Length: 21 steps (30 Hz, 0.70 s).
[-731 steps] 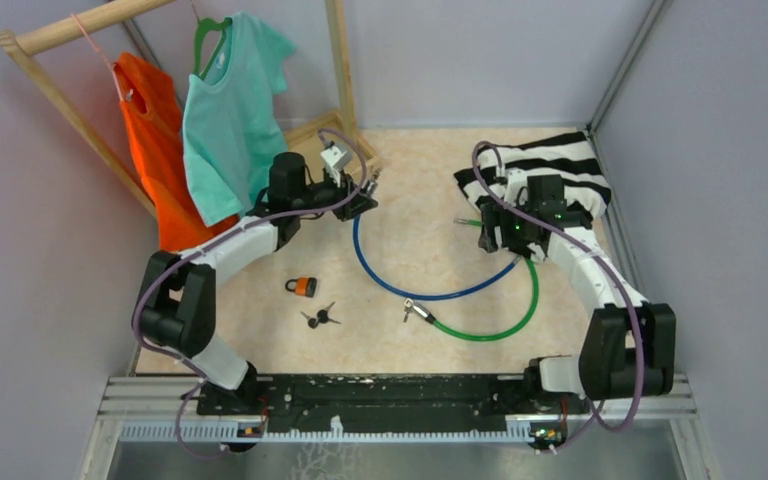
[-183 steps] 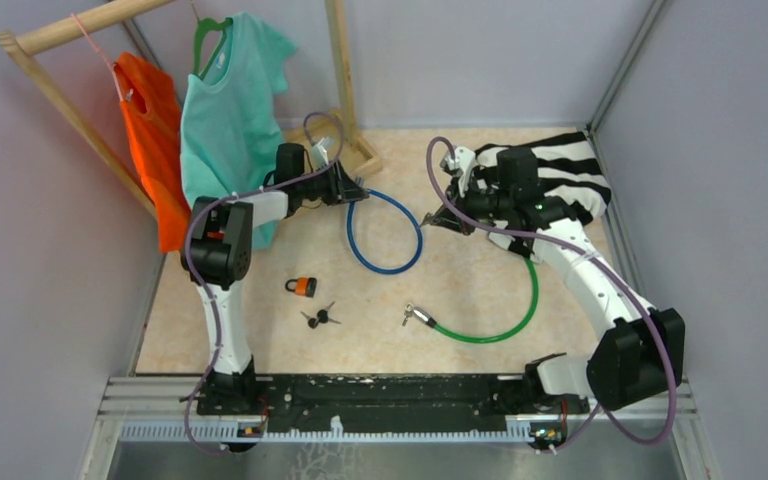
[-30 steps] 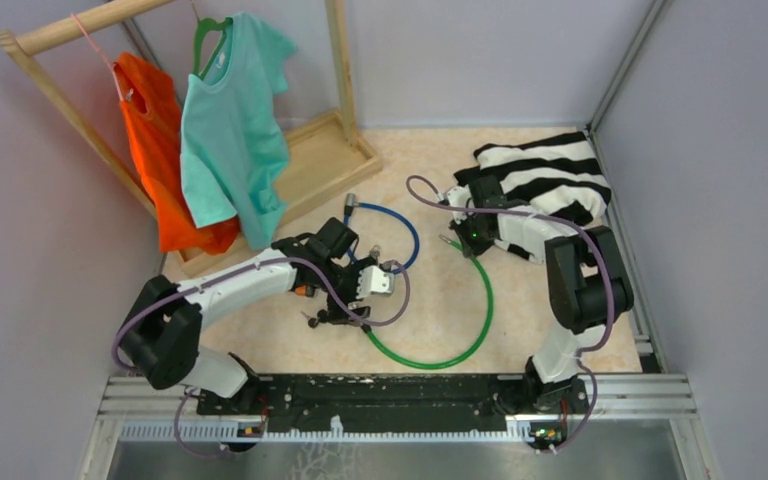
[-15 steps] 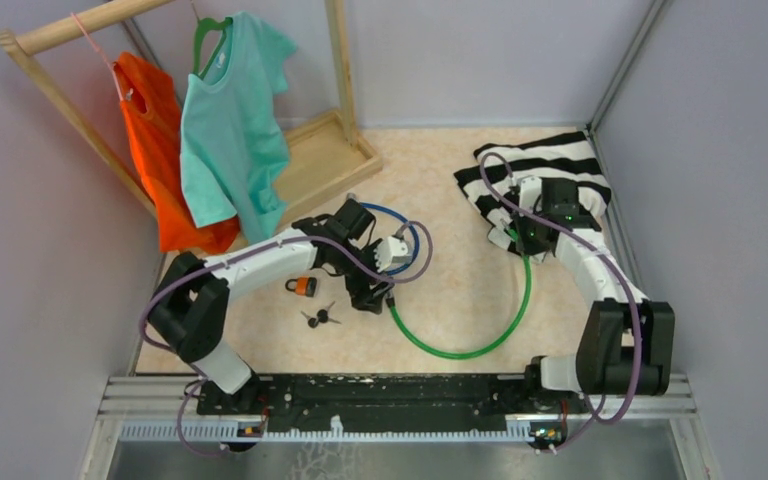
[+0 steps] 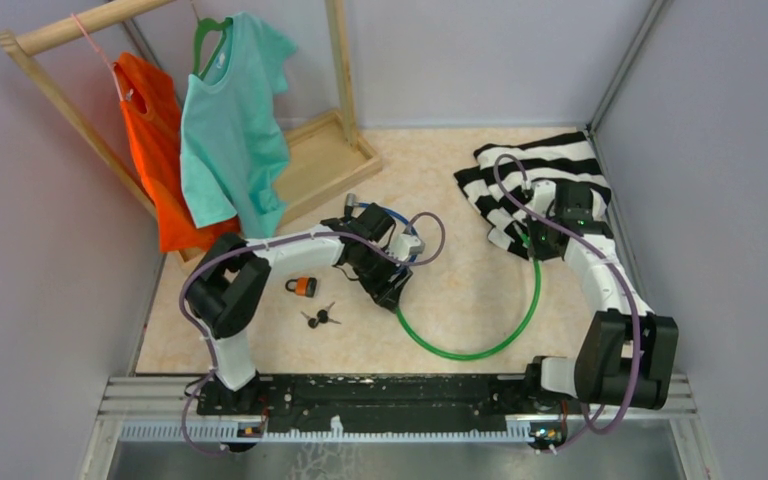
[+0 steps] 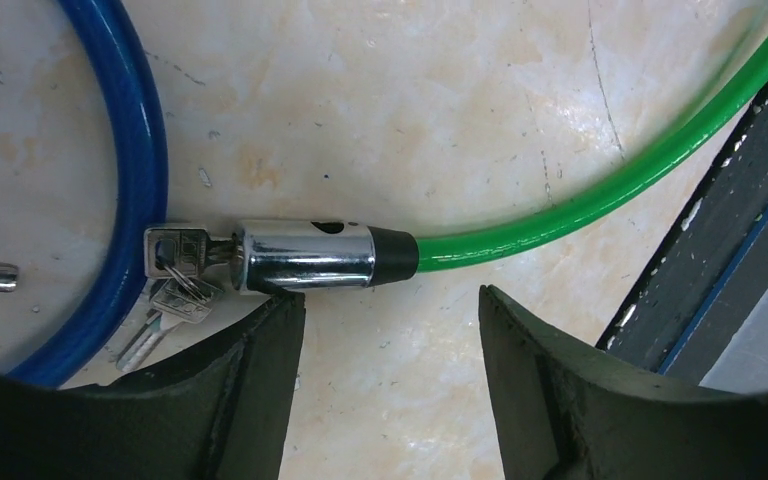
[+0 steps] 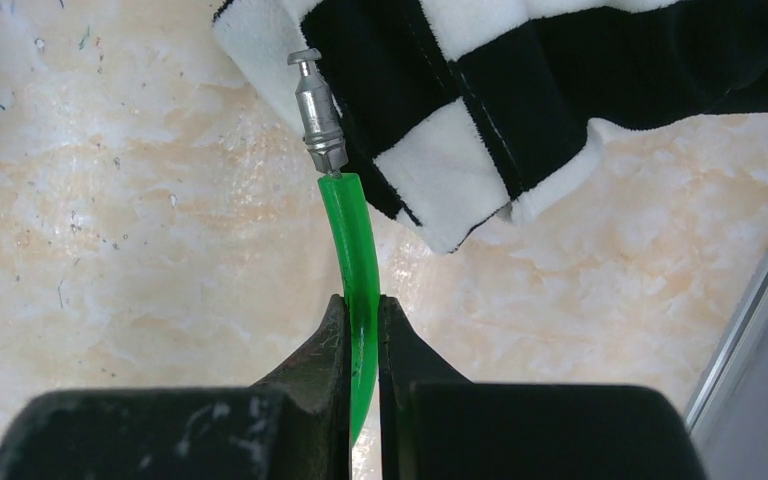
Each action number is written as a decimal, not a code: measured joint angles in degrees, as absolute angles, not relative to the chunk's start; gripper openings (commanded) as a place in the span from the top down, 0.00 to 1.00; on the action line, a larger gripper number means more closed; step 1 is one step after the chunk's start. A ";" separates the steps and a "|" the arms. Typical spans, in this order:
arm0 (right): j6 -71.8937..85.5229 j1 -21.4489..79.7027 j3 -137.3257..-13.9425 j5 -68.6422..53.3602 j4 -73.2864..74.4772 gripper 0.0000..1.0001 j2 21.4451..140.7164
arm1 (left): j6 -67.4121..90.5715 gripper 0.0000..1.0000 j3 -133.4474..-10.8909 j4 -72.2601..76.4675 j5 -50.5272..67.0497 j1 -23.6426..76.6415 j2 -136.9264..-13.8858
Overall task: Lock with the key
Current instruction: Pick up the lock from the center of the board.
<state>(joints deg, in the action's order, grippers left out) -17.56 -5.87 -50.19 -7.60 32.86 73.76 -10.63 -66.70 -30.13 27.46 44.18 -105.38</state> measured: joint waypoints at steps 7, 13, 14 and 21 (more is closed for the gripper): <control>-18.48 -5.87 -50.19 -7.75 34.04 1.00 73.08 | -6.90 0.30 -68.77 -27.86 27.20 44.66 -107.20; -19.92 -5.91 -50.19 -9.26 34.46 1.00 73.08 | -5.80 0.30 -71.44 -24.08 25.78 48.49 -109.86; -20.18 -5.91 -50.19 -9.54 34.61 1.00 73.08 | -5.78 0.30 -71.94 -23.51 25.36 49.23 -110.32; -21.06 -5.91 -50.00 -10.94 35.77 1.00 72.62 | -6.28 0.32 -77.80 -19.27 20.67 53.28 -115.20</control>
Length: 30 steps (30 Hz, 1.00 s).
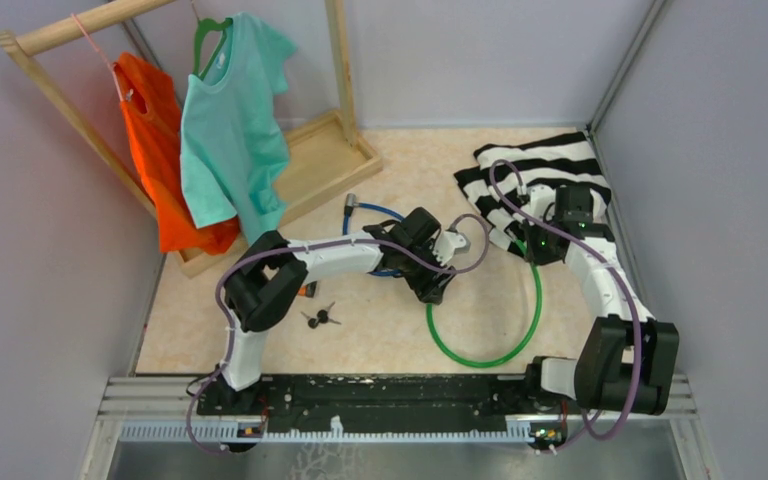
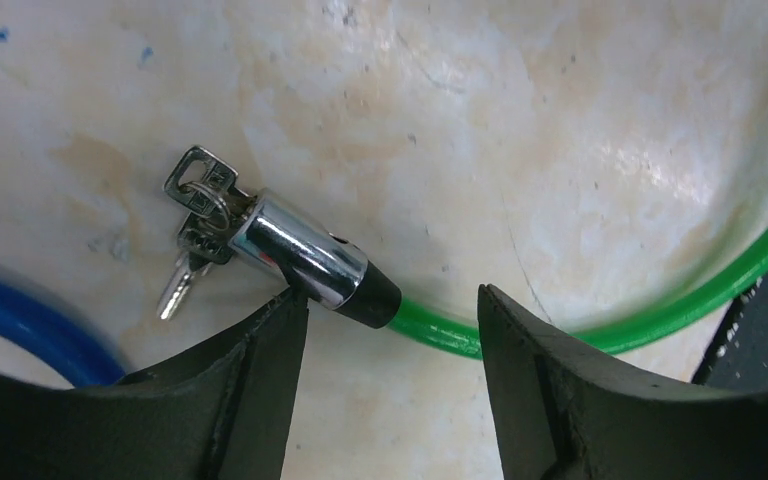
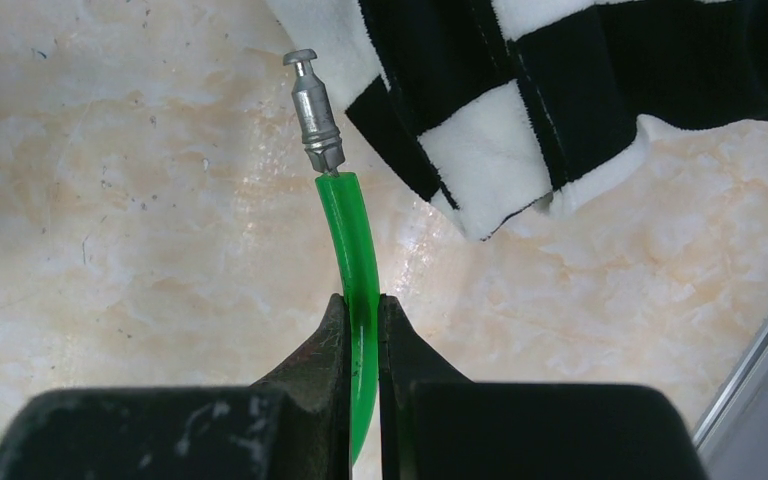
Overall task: Lock with the key
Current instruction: Pick up the lock from the center of the board.
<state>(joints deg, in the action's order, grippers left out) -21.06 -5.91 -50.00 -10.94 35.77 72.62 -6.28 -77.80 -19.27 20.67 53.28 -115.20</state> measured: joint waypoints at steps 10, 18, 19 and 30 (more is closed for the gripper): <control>-21.04 -5.93 -48.49 -12.38 35.97 1.00 72.05 | -8.95 0.38 -80.16 -13.41 13.23 56.21 -118.30; -21.02 -5.93 -48.25 -13.45 35.86 1.00 72.05 | -11.29 0.47 -79.88 -8.38 7.57 57.28 -119.57; -21.02 -5.93 -48.25 -13.45 35.86 1.00 72.05 | -11.49 0.48 -79.50 -7.84 7.29 57.28 -119.57; -20.93 -5.93 -48.25 -16.16 35.55 1.00 72.10 | -12.23 0.74 -76.53 -2.02 5.80 57.08 -119.17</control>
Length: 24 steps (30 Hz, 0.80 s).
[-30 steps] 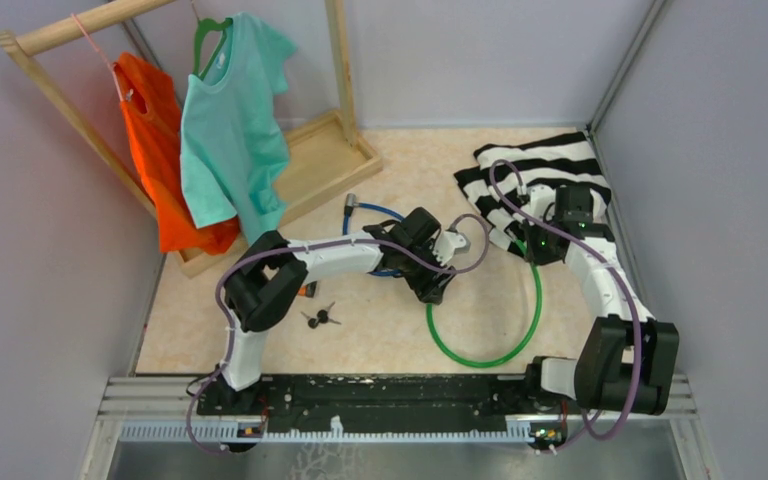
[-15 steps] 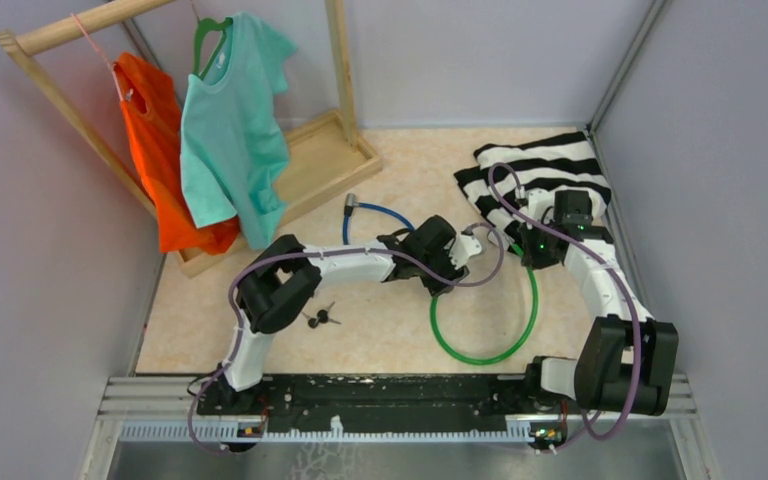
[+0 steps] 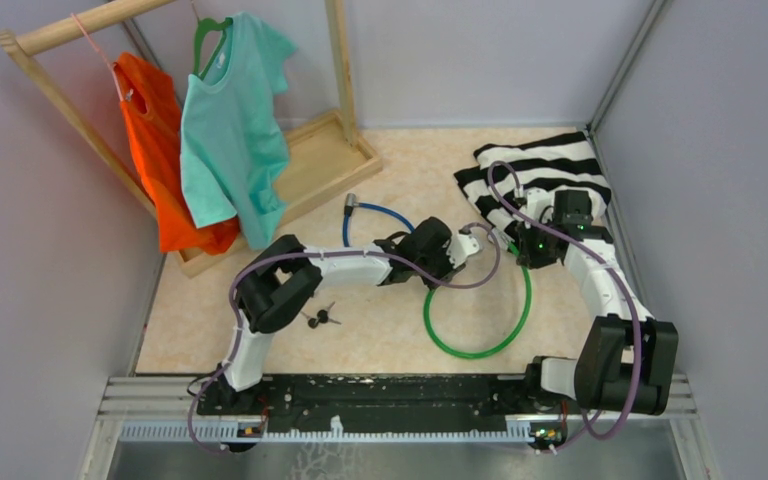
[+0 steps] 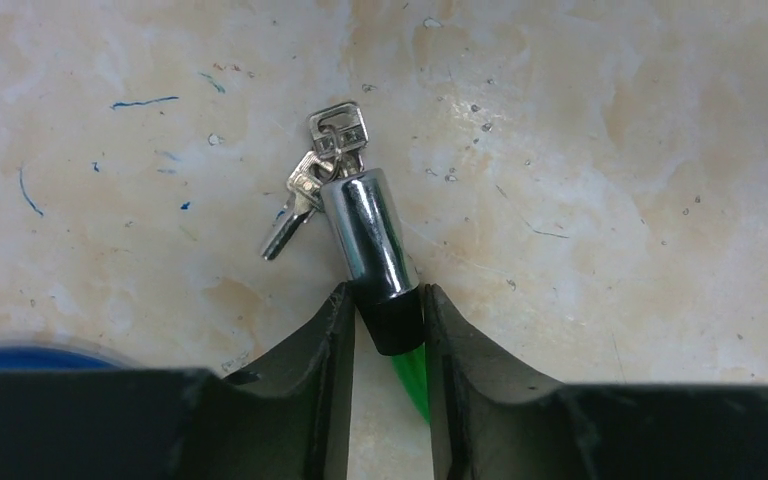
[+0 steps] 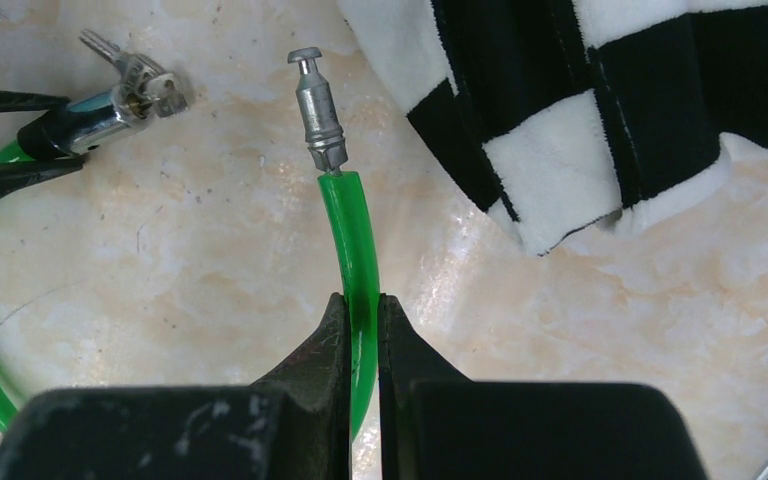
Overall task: Lock with the key
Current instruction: Pick up the lock from the center of the board.
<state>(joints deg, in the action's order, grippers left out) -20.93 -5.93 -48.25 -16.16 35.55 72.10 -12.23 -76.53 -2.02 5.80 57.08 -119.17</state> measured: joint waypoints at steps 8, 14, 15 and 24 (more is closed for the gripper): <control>-20.93 -5.93 -48.29 -19.81 34.76 1.00 73.80 | -11.64 0.95 -76.51 -1.78 7.35 55.35 -119.02; -20.82 -5.93 -48.97 -23.92 33.71 1.00 74.74 | -10.68 1.00 -76.18 -3.11 10.09 51.75 -117.91; -20.78 -5.93 -49.17 -24.62 33.61 1.00 74.76 | -10.41 1.00 -76.03 -3.36 10.61 51.05 -117.64; -19.38 -5.93 -50.89 -29.93 30.44 1.00 76.05 | -8.69 1.00 -74.28 -5.82 14.70 45.50 -114.08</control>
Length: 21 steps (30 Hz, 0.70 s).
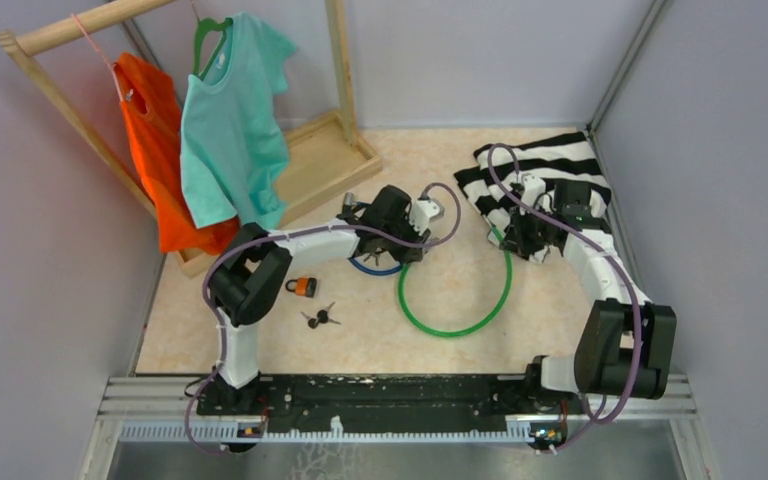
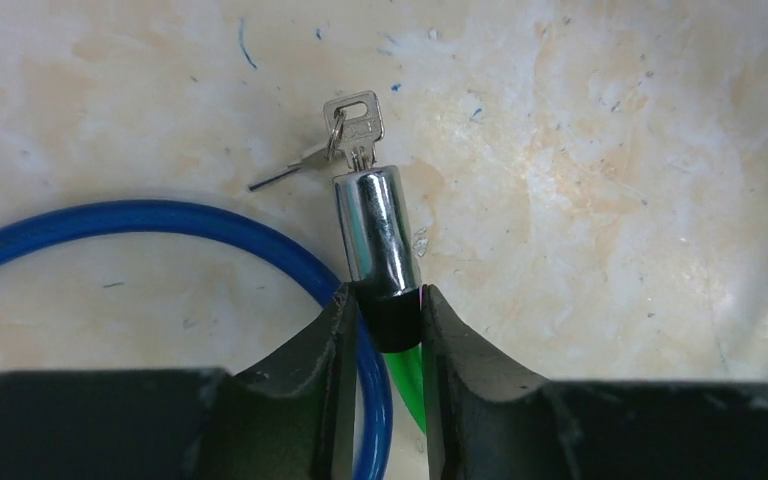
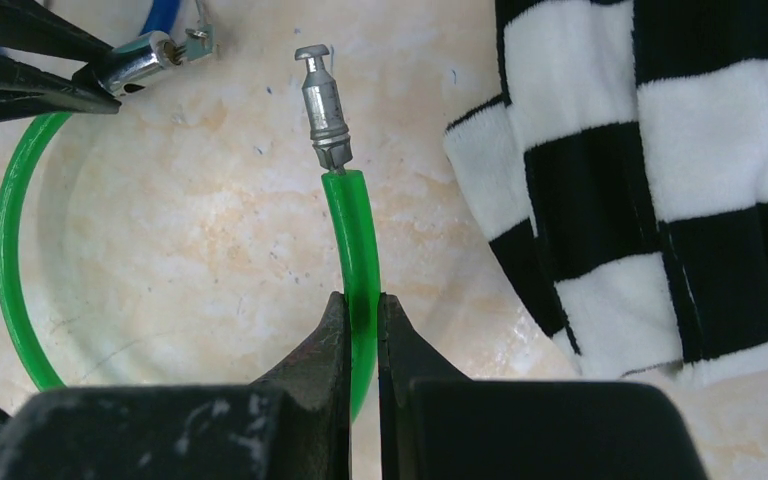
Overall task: Lock with the key
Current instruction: Pick up the lock from the center of the board, then lock the lock.
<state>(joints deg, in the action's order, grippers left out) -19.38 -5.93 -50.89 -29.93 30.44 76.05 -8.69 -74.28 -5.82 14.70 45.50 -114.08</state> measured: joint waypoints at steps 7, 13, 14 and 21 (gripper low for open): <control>-16.84 -5.63 -51.90 -35.20 26.26 1.00 78.78 | -7.33 1.00 -72.12 -2.70 17.91 41.76 -106.30; -14.33 -2.31 -52.53 -36.97 22.83 1.00 80.36 | -7.14 1.00 -68.60 1.37 18.68 39.46 -100.47; -14.17 -1.37 -52.71 -37.28 22.15 1.00 80.36 | -7.16 1.00 -68.10 1.83 18.70 39.31 -99.88; -13.72 4.82 -55.33 -39.29 19.11 1.00 81.71 | -7.20 1.00 -65.14 3.07 18.65 38.39 -96.84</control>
<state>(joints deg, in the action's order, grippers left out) -13.72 4.82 -55.33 -39.29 19.11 81.71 -7.20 -65.14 3.07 18.65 38.39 -96.84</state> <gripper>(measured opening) 0.042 0.296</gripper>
